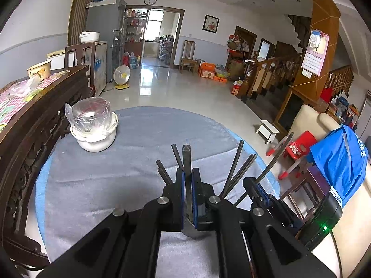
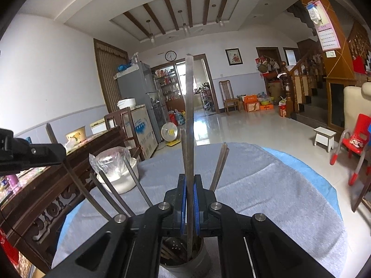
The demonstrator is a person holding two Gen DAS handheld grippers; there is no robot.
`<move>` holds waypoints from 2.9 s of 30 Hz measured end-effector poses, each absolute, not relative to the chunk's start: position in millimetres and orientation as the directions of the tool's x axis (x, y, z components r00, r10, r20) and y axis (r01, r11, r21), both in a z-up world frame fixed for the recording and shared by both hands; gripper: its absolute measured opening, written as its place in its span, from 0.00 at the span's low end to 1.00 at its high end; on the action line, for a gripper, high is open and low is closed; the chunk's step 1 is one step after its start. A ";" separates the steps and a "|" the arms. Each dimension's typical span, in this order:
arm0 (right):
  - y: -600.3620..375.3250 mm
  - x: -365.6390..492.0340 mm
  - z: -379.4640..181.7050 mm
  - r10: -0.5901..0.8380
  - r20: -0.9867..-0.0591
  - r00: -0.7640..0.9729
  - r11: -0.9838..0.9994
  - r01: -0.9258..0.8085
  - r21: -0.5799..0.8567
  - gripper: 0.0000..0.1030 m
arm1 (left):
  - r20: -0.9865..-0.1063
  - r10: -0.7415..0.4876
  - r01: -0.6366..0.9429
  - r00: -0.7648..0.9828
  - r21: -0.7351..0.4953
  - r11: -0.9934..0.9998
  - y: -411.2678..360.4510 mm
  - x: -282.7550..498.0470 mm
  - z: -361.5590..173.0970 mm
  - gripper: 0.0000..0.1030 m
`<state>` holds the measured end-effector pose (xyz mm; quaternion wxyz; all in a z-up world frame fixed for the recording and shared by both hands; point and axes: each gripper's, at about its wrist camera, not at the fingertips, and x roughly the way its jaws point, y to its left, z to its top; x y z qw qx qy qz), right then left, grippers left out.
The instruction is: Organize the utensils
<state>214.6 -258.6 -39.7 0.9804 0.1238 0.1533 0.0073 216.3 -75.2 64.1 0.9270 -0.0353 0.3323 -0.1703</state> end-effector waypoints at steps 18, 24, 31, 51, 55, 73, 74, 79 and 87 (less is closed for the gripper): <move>-255.5 205.2 -47.6 0.103 -0.329 0.939 0.967 -0.017 0.254 0.07 | -0.623 -0.357 0.290 0.696 -0.211 0.933 -56.5 220.9 46.3 0.07; -263.3 195.9 -47.5 0.120 -0.339 0.933 0.954 -0.014 0.299 0.07 | -0.641 -0.339 0.278 0.688 -0.199 0.940 -46.2 217.7 36.3 0.34; -269.3 190.2 -48.3 0.159 -0.359 0.920 0.934 -0.022 0.356 0.08 | -0.653 -0.268 0.252 0.708 -0.120 0.960 -34.8 197.8 22.9 0.61; -263.9 148.6 -66.3 0.232 -0.415 0.880 0.916 -0.054 0.397 0.09 | -0.627 -0.009 0.137 0.779 0.155 0.978 -38.9 155.2 8.0 0.86; -263.6 139.7 -62.8 0.218 -0.421 0.880 0.918 -0.039 0.394 0.09 | -0.612 0.012 0.118 0.791 0.172 0.978 -37.8 143.5 11.8 0.86; -263.0 79.8 -54.7 0.246 -0.451 0.858 0.903 -0.034 0.427 0.25 | -0.534 0.091 0.038 0.841 0.227 0.973 -36.8 66.8 34.5 0.89; -262.8 76.2 -54.3 0.251 -0.449 0.858 0.900 -0.037 0.434 0.42 | -0.529 0.096 0.033 0.843 0.229 0.973 -36.6 62.2 36.3 0.89; -260.9 48.8 -45.1 0.221 -0.389 0.895 0.902 -0.035 0.431 0.68 | -0.505 0.110 0.019 0.856 0.244 0.970 -35.0 45.0 45.3 0.90; -251.4 21.1 -30.8 0.167 -0.392 0.905 0.930 -0.013 0.367 0.68 | -0.468 0.140 -0.025 0.873 0.244 0.970 -24.2 22.7 57.7 0.91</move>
